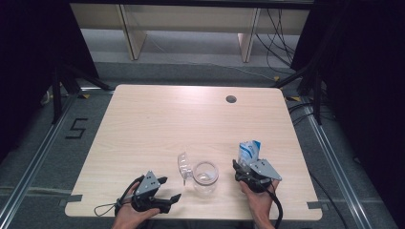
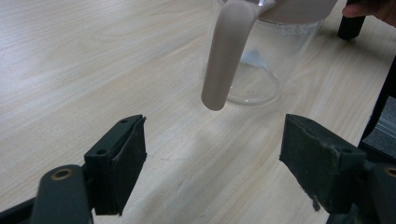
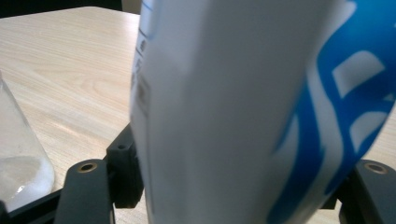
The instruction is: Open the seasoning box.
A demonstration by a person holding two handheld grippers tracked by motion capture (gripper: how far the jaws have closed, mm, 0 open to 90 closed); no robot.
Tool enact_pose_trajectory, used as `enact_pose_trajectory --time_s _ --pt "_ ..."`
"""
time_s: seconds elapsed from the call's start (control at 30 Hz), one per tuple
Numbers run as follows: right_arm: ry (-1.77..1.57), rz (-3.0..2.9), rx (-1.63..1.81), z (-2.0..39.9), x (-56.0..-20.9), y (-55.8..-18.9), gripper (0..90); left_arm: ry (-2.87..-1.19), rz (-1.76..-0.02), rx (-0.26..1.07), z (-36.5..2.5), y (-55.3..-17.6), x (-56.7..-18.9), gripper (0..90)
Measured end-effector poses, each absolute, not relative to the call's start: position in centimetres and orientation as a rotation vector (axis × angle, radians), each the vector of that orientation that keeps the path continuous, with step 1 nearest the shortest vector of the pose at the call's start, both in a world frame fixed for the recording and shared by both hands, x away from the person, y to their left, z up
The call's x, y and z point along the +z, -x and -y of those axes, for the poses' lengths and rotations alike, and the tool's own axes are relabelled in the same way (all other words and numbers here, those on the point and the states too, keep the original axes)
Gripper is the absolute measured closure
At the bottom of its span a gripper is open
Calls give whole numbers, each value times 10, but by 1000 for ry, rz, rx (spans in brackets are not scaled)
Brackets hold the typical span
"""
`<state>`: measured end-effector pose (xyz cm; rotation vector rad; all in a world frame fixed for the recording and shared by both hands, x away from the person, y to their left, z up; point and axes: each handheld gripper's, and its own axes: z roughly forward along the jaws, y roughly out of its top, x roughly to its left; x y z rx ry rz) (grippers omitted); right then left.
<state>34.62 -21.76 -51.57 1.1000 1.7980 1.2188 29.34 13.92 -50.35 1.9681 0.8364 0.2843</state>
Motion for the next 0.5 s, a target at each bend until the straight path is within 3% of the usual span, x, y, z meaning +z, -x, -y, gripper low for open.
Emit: enact_pose_trajectory --time_s 0.5 --pt "-1070 -1828 1275 222 -516 -351 386 -1966 -823 296 -139 -294 -503 219"
